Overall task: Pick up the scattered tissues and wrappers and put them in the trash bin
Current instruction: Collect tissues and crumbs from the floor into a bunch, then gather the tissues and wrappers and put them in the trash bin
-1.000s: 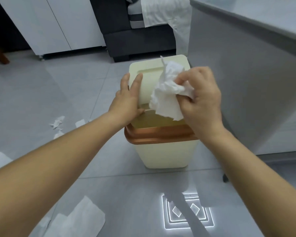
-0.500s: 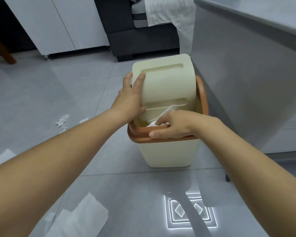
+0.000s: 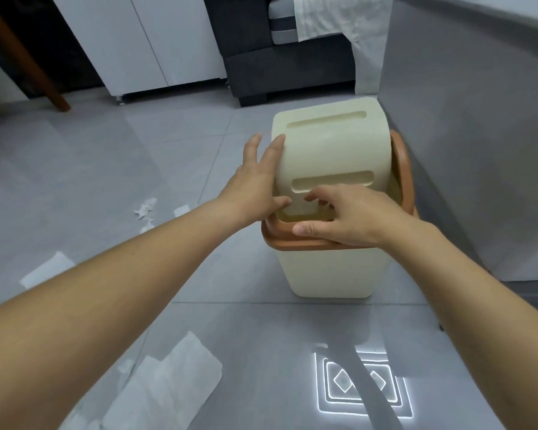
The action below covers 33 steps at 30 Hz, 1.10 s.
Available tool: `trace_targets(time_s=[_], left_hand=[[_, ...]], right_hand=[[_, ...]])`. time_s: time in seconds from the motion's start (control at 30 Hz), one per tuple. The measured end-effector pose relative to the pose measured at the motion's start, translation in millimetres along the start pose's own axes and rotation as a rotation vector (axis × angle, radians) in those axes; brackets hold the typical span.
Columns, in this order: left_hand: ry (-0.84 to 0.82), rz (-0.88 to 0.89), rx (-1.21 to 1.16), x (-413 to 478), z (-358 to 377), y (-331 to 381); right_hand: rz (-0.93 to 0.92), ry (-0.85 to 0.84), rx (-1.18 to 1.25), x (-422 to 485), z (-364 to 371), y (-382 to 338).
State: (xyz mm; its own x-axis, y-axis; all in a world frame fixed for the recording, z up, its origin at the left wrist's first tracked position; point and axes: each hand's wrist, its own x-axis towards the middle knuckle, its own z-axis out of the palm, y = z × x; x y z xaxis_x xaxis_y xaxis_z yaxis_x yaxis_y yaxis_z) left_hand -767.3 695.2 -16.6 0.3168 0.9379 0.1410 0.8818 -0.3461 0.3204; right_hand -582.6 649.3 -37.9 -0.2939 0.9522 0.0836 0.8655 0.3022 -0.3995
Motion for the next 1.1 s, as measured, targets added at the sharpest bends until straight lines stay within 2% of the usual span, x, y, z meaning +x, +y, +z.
trace_targets(time_s=[0.1, 0.13, 0.27, 0.4, 0.6, 0.7, 0.77, 0.9, 1.0, 1.1], left_hand=[[0.023, 0.005, -0.029, -15, -2, -11], [0.030, 0.003, -0.020, -21, -4, -15], [0.047, -0.008, -0.015, -54, -16, -40], [0.036, -0.103, -0.054, -107, -28, -93], [-0.104, -0.274, 0.032, -212, -46, -184], [-0.179, -0.309, 0.046, -254, -52, -218], [-0.208, -0.336, 0.036, -273, -50, -234], [-0.265, -0.348, -0.045, -312, -25, -252], [-0.344, -0.317, -0.087, -354, 2, -258], [-0.449, -0.306, -0.078, -400, 27, -262]], right_hand=[[0.050, -0.168, -0.158, 3, 2, -3], [0.051, -0.162, -0.159, 4, 2, -6], [-0.034, 0.093, -0.080, 0, 1, -26], [-0.142, 0.341, -0.145, 1, 7, -61], [-0.095, 0.419, -0.191, 2, 15, -81], [-0.047, 0.278, -0.344, 4, 30, -106], [-0.131, 0.166, -0.380, 1, 48, -129], [-0.315, 0.052, -0.313, -20, 95, -194], [-0.388, -0.241, -0.302, -42, 136, -239], [-0.567, -0.567, -0.445, -71, 178, -263]])
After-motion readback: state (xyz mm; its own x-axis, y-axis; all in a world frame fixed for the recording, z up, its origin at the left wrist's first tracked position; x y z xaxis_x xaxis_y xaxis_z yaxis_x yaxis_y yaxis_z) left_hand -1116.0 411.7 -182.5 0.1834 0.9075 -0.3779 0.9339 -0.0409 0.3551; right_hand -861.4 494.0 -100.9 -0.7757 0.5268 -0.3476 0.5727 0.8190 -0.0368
